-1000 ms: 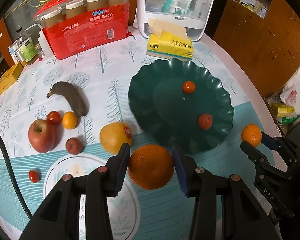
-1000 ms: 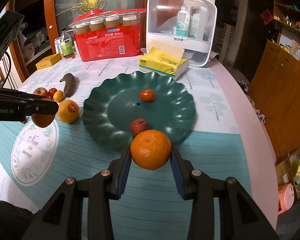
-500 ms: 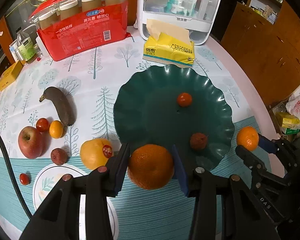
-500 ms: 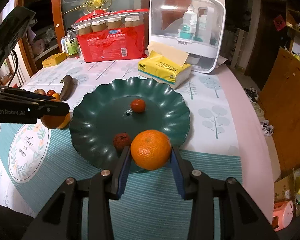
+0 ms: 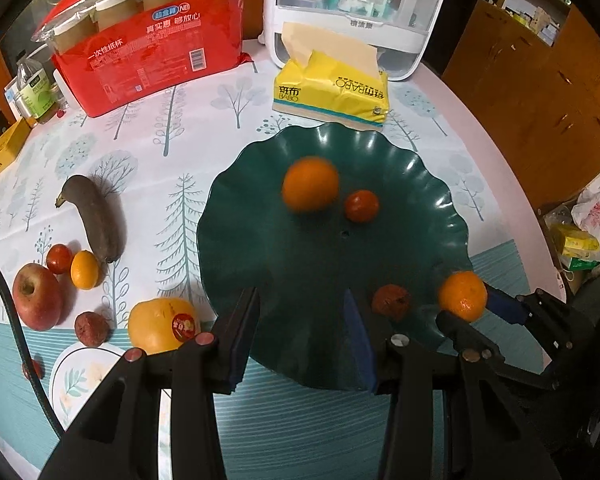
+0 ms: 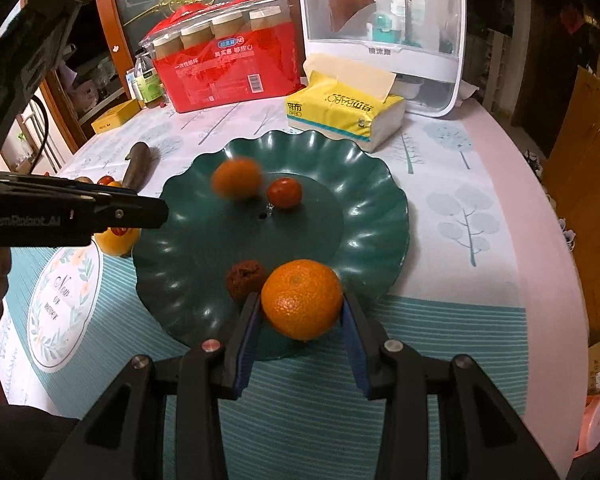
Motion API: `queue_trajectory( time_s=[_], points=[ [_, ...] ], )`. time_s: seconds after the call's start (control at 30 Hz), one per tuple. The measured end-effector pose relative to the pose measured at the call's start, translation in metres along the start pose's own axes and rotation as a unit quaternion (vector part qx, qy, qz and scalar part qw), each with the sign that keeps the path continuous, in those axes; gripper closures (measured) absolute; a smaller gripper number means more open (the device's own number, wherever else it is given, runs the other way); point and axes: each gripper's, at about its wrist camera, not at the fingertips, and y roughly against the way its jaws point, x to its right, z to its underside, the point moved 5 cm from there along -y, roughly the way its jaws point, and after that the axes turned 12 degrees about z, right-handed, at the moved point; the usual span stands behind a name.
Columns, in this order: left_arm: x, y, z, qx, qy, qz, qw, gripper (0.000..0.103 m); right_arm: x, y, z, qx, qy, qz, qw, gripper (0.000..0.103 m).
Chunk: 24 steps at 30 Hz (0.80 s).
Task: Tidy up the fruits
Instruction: 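Open the right tool to release the mandarin while the left tool releases its mandarin onto the plate, then withdraw both tools from the plate toward the grapefruit and remaining cherry tomato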
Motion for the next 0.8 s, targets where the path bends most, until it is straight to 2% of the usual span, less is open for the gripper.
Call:
queue_trajectory(
  time_s=[0.1, 0.17, 0.27, 0.47, 0.8],
  points=[
    [-0.004, -0.002, -0.001, -0.003, 0.004, -0.002, 1.0, 0.06, 0.0, -0.002, 0.0, 0.001, -0.003, 0.001, 1.0, 0.051],
    [-0.007, -0.003, 0.0, -0.005, 0.011, -0.002, 0.9999, 0.06, 0.001, -0.002, -0.001, 0.005, -0.01, 0.001, 1.0, 0.047],
    [-0.011, -0.001, 0.002, -0.004, 0.02, -0.001, 0.9998, 0.055, 0.002, -0.001, -0.002, 0.005, -0.013, 0.002, 1.0, 0.046],
    [-0.017, 0.008, 0.011, 0.0, 0.03, -0.006, 0.9995, 0.053, 0.003, 0.004, -0.003, 0.005, -0.023, -0.002, 1.0, 0.046],
    [-0.034, 0.038, 0.044, 0.017, 0.06, -0.02, 0.9979, 0.053, -0.004, 0.019, 0.0, 0.001, -0.046, -0.02, 0.999, 0.046]
  ],
)
